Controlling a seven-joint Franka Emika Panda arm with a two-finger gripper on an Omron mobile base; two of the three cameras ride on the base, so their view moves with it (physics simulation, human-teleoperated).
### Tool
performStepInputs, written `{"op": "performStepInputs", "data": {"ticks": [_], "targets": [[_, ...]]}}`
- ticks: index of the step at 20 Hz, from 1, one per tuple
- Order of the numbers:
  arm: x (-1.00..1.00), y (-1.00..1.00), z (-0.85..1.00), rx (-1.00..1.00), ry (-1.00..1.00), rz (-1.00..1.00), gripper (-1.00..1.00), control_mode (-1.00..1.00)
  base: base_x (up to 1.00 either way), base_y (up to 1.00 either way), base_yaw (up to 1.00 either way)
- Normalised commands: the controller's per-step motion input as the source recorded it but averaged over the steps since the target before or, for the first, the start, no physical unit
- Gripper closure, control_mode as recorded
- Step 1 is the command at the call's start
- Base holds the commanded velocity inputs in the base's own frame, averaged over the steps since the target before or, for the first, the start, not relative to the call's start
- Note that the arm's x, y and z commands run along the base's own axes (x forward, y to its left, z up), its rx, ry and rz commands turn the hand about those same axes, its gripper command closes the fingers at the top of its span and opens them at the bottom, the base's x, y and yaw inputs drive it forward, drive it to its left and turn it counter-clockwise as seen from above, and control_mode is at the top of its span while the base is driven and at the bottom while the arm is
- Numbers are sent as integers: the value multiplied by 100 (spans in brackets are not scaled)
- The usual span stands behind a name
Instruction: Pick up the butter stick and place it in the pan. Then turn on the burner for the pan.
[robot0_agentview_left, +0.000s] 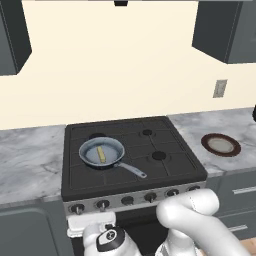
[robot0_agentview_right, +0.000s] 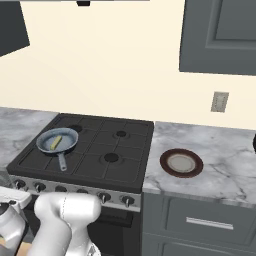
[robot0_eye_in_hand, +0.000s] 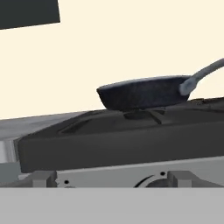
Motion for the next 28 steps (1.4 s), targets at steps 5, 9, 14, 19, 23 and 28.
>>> {"op": "performStepInputs", "data": {"ticks": [5, 9, 14, 19, 23, 28], "targets": [[1, 9, -19, 0, 0, 0, -100, -100, 0, 0, 0], [1, 18, -16, 0, 0, 0, -100, -100, 0, 0, 0], [4, 20, -6, 0, 0, 0, -100, -100, 0, 0, 0], [11, 11, -3, 0, 0, 0, -100, -100, 0, 0, 0], [13, 7, -10, 0, 0, 0, -100, -100, 0, 0, 0], [12, 10, -16, 0, 0, 0, -100, -100, 0, 0, 0]]}}
